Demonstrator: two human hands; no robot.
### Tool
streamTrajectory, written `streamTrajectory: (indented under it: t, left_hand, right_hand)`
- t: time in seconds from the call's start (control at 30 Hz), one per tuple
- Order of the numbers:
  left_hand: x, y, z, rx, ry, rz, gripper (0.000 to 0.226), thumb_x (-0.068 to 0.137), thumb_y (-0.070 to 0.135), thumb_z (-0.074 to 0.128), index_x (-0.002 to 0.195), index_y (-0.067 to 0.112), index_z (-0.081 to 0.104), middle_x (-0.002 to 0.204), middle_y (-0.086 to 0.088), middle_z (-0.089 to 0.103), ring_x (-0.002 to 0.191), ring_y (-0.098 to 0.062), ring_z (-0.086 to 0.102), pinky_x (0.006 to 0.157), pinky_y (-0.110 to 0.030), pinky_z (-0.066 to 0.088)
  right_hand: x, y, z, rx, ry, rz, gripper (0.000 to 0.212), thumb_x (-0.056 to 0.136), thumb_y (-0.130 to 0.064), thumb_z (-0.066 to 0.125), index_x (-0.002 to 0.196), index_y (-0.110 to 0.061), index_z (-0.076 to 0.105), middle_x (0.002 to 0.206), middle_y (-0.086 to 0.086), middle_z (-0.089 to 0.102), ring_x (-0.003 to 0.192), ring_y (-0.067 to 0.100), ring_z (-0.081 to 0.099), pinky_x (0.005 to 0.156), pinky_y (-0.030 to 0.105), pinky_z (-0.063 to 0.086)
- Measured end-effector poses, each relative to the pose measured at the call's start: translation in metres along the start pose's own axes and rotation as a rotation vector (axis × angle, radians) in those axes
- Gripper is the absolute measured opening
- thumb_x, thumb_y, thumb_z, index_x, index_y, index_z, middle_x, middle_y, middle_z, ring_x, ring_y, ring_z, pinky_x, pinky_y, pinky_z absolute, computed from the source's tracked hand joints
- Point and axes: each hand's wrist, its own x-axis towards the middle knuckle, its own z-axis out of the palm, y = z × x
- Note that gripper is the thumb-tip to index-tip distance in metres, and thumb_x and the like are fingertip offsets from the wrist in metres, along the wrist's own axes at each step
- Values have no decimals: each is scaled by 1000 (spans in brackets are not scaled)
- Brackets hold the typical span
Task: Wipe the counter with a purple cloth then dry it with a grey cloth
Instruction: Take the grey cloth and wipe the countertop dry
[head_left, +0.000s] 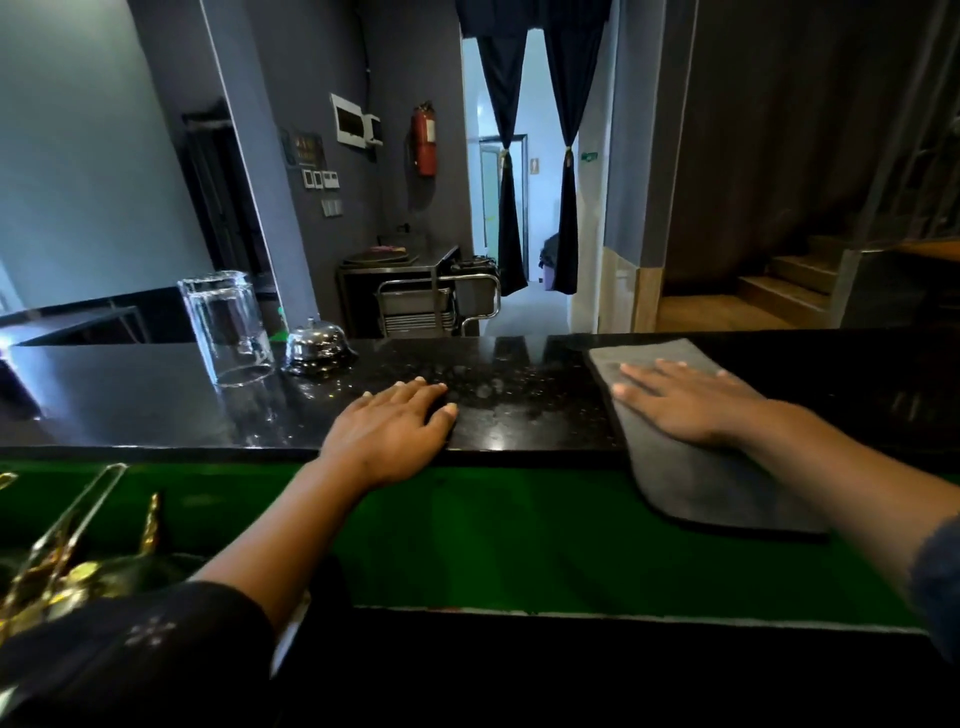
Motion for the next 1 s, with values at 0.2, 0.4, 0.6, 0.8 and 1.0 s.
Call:
streamTrajectory:
  t: [0.2, 0.4, 0.6, 0.8, 1.0]
  left_hand:
    - [5, -4, 1, -106, -49, 18, 60, 96, 56, 19, 150, 31, 18, 159, 5, 16, 146, -13, 13, 117, -40, 9]
    - [17, 33, -20, -240, 202, 19, 57, 97, 43, 32, 147, 17, 27, 153, -10, 29, 143, -26, 23, 118, -47, 11]
    - [54, 130, 1, -164, -242, 181, 63, 97, 54, 20, 151, 27, 4, 160, -7, -3, 146, -33, -8, 113, -54, -8]
    - [131, 102, 13, -153, -253, 69, 59, 96, 53, 7, 151, 32, 7, 160, 0, 0, 147, -29, -4, 113, -57, -8]
    - [114, 87, 16, -126, -261, 97, 57, 99, 47, 13, 151, 25, 10, 160, -3, 3, 147, -29, 1, 115, -52, -3]
  right_hand:
    - [22, -104, 10, 29, 56, -62, 71, 90, -70, 9, 153, -37, 7, 163, 8, 2, 149, 31, 2, 117, 58, 0]
    - [3, -132, -2, 402, 150, -197, 47, 105, -33, 26, 150, -18, 30, 157, 10, 27, 144, 26, 24, 115, 41, 17]
    - [5, -33, -2, 297, 251, 60, 48, 104, -31, 27, 149, -18, 32, 158, 11, 26, 146, 27, 21, 118, 44, 18]
    - [16, -28, 12, 171, 155, 10, 52, 102, -47, 20, 152, -34, 23, 162, 0, 15, 149, 20, 10, 118, 47, 3]
    - [10, -31, 10, 176, 151, 11, 51, 101, -47, 23, 151, -34, 26, 162, 1, 16, 149, 22, 12, 117, 48, 5]
